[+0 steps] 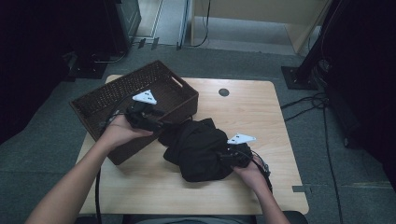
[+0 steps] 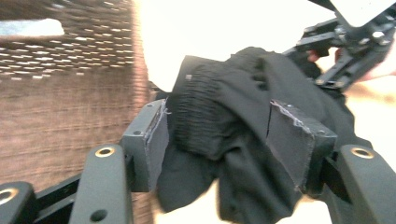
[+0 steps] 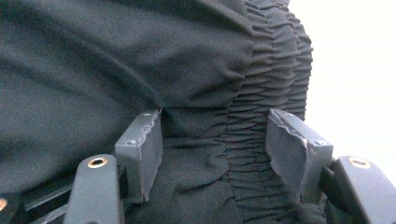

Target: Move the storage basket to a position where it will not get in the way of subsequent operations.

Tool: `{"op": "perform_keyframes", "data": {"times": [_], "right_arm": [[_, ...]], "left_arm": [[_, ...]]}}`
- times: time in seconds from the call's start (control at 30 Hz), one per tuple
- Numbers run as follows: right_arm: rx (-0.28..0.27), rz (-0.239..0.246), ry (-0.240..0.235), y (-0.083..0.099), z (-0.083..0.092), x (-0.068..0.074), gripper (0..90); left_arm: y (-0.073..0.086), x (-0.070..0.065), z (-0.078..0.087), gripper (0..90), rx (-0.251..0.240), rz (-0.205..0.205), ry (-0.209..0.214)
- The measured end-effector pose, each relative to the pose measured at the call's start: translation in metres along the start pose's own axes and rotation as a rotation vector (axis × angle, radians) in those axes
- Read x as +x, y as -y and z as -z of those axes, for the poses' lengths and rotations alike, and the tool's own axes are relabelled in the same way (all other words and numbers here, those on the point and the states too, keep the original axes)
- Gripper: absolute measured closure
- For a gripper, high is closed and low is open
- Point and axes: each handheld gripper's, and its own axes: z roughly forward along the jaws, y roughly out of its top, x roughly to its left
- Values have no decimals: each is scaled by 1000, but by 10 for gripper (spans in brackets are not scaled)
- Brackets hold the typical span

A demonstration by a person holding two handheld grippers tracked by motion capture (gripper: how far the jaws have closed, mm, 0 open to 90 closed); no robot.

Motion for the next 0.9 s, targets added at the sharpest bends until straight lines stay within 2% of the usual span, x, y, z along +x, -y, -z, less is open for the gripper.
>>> {"op": "perform_keyframes", "data": {"times": [0.13,0.23,0.33,0.4,0.53,0.57,0.63,0.77,0.9], "right_arm": [[0,0,2,0,0,0,368],[-1,0,2,0,0,0,368],[-3,1,3,0,0,0,366],[-3,0,5,1,-1,1,366],[-4,0,5,1,-1,1,365],[-5,-1,5,1,-1,1,365],[-3,-1,6,1,-1,1,365],[-5,0,8,1,-1,1,364],[-5,0,7,1,-1,1,365]], "left_arm": [[4,21,4,430,21,19,-46],[13,34,1,478,44,39,-61],[24,42,-6,505,71,65,-64],[28,46,-8,518,44,98,-38],[29,46,-8,573,35,112,-22],[28,42,-8,577,46,90,-21],[28,38,-13,593,77,72,-8],[30,33,-27,649,169,45,-16],[34,32,-36,751,205,40,-15]]}}
